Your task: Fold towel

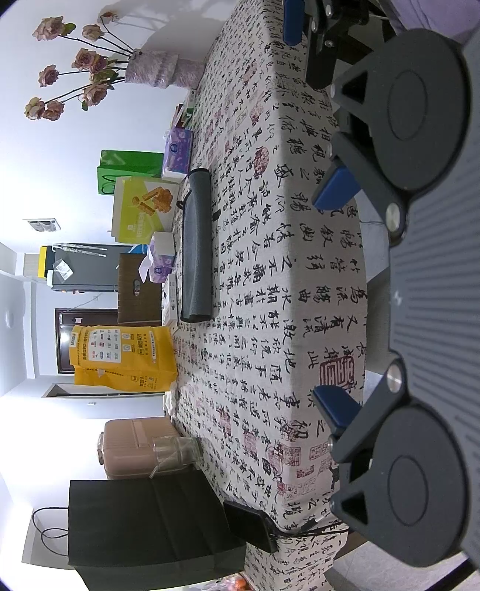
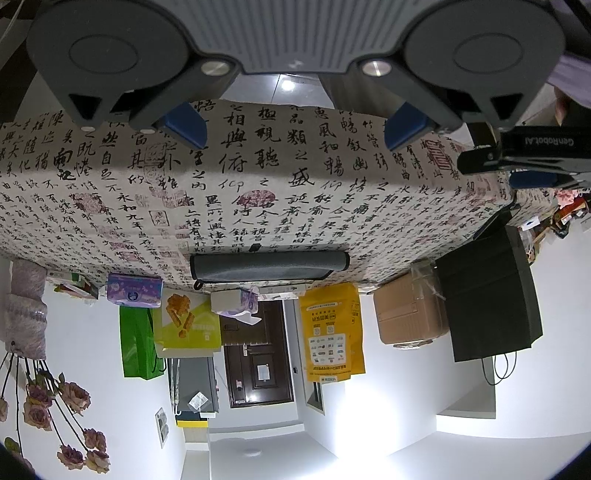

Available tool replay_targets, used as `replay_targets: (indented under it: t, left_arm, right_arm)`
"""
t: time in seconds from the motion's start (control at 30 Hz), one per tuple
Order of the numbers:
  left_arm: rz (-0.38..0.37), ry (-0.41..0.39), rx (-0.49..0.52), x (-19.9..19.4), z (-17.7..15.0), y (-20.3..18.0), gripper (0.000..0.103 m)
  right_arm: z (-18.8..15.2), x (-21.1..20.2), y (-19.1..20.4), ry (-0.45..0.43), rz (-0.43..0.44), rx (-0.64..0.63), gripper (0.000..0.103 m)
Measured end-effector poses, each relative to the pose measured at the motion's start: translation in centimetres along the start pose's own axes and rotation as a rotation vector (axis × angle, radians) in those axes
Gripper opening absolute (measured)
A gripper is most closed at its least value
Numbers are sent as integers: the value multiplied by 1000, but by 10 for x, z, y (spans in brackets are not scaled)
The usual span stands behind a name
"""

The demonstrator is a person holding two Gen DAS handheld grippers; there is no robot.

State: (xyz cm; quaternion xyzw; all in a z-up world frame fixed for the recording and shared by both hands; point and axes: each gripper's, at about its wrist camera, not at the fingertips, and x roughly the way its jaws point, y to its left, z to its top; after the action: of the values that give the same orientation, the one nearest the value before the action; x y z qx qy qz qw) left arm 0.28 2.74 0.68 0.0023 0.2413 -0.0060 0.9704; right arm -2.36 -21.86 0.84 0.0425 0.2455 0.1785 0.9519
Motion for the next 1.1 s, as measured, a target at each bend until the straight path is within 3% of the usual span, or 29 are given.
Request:
replay_targets:
  t: [1.1]
  left_arm:
    - [3, -8, 1, -1, 7, 5, 103]
  right_arm:
    - [2, -4, 0, -13, -4, -9, 103]
